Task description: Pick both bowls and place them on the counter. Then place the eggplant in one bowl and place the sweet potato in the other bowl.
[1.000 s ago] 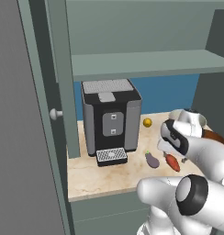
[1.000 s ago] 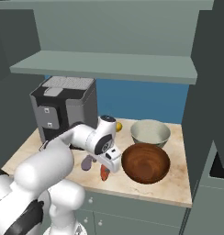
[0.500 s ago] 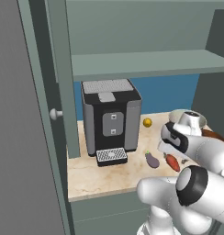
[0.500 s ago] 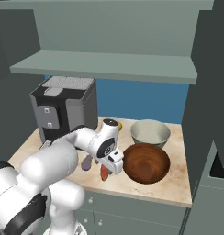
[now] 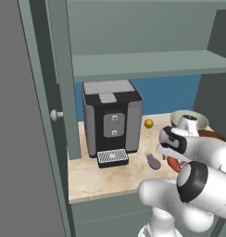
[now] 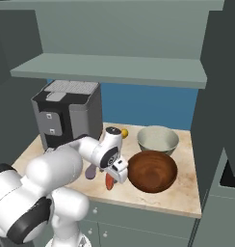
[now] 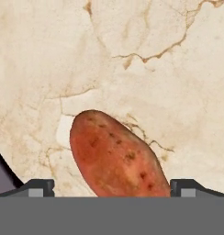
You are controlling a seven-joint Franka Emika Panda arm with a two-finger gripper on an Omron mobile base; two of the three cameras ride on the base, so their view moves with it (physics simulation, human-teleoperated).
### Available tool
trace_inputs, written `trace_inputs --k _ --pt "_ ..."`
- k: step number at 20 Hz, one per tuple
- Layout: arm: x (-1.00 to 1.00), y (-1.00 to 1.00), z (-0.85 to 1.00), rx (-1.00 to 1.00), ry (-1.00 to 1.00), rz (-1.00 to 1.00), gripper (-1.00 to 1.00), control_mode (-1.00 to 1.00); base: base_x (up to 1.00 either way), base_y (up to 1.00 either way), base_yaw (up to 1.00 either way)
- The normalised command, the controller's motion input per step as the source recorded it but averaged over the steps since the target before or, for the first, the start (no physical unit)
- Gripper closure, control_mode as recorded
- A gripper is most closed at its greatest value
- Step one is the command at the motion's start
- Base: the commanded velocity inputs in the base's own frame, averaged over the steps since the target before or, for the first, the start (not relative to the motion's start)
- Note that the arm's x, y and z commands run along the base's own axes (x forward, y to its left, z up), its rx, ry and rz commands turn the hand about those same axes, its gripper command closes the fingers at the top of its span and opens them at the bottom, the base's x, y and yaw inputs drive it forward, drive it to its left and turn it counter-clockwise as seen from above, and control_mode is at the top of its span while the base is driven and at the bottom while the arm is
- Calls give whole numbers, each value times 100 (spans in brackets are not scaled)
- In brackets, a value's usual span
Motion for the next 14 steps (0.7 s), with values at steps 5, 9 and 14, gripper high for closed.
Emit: trace_inputs --k 5,9,14 --pt "10 0 -18 0 0 0 -100 -100 0 0 0" --pt "1 -1 -13 0 0 0 -100 -100 0 0 0" --pt "0 -3 -12 0 0 0 -100 -100 0 0 0"
